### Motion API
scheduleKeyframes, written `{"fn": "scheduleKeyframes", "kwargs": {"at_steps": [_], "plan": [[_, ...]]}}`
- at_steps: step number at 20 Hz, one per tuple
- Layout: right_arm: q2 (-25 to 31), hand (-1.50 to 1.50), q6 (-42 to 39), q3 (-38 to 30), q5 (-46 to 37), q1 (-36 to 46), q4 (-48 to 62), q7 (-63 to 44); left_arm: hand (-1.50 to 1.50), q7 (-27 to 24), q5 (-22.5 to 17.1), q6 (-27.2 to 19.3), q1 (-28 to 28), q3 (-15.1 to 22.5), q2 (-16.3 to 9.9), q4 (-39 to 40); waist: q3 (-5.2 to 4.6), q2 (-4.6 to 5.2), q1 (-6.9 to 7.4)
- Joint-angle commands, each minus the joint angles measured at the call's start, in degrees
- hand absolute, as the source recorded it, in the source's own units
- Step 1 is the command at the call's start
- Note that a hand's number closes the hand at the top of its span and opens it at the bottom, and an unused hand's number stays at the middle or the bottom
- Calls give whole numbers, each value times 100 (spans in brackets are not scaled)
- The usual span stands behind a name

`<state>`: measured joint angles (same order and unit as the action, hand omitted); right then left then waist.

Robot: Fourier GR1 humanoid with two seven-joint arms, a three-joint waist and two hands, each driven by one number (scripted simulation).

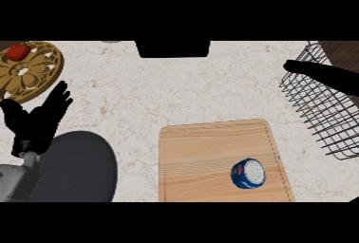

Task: Pick the can from the cutting board and place it in the basket

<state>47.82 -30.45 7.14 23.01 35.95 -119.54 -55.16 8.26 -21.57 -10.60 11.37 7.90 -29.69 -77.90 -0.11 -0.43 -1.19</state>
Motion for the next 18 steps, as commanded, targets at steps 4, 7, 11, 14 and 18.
{"fn": "scheduleKeyframes", "kwargs": {"at_steps": [4, 7, 11, 14, 18], "plan": [[395, -150, -147, -1400, 794, -1273, -892, -79, 0, 33, 167, 140, -113, -166, 43, -187, 14, 19, 36], [-118, -150, -135, -1671, 225, -1914, -991, 515, 0, -51, 198, 270, 159, -327, 77, 312, 15, 40, 34], [-753, -150, -561, -1591, -578, -3114, -1625, 1038, 0, -73, 289, 322, -428, -264, 174, -309, 18, 29, 74], [-1416, -150, -370, -1226, -1640, -3319, -1763, 1421, 0, -32, 462, 211, -19, -277, 389, 5, 16, 39, 78], [-1885, -150, -589, -1160, -2874, -3558, -809, 3018, 0, 41, 554, 294, -32, -302, 379, -107, 22, 48, 114]]}}
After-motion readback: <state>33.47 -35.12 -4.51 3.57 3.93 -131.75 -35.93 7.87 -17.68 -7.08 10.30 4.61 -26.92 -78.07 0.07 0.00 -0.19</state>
